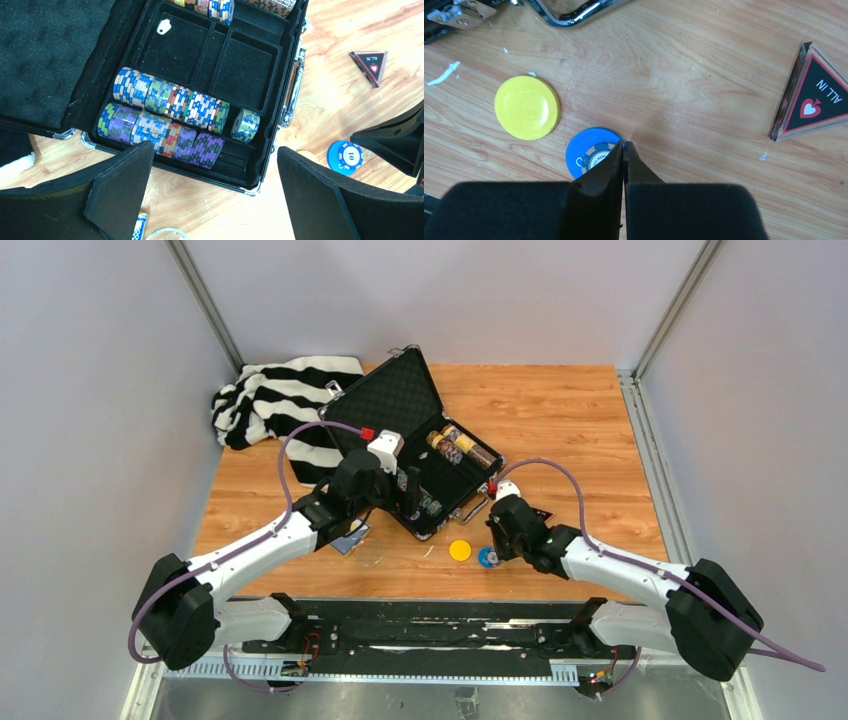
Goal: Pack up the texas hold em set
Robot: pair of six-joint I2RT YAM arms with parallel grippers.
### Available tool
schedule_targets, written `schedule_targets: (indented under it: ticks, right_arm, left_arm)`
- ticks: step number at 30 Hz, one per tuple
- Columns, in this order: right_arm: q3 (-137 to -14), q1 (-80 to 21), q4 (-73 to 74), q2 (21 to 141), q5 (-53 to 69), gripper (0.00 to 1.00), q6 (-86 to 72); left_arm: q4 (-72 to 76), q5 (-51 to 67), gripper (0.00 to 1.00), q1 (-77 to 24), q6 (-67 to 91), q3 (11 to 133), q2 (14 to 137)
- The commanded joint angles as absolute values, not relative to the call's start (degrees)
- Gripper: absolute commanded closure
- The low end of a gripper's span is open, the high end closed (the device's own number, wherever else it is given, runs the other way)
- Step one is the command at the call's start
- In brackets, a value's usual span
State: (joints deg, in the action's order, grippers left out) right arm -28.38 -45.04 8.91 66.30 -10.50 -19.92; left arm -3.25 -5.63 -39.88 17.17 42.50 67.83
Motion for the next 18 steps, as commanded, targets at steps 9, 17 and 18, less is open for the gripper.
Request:
schedule_targets:
  ticks: [9, 17, 18]
  right_arm:
    - [-31.08, -46.29, 6.17, 69.21, -10.63, 0.99, -19.16]
    - [-30.96, -46.32, 5.95, 69.46, -9.78, 0.99, -19.25]
    - [-30.82, -46.32, 6.12, 69.17, -9.76, 0.99, -19.2]
  left_arm:
    - [-2.88, -5.48, 0.02, -39.76, 16.25, 42.1, 66.84]
    - [-2.88, -4.93, 0.02, -39.68, 16.23, 42.11, 67.1]
    - [-2.74, -4.92, 0.02, -39.72, 16.26, 42.1, 67.13]
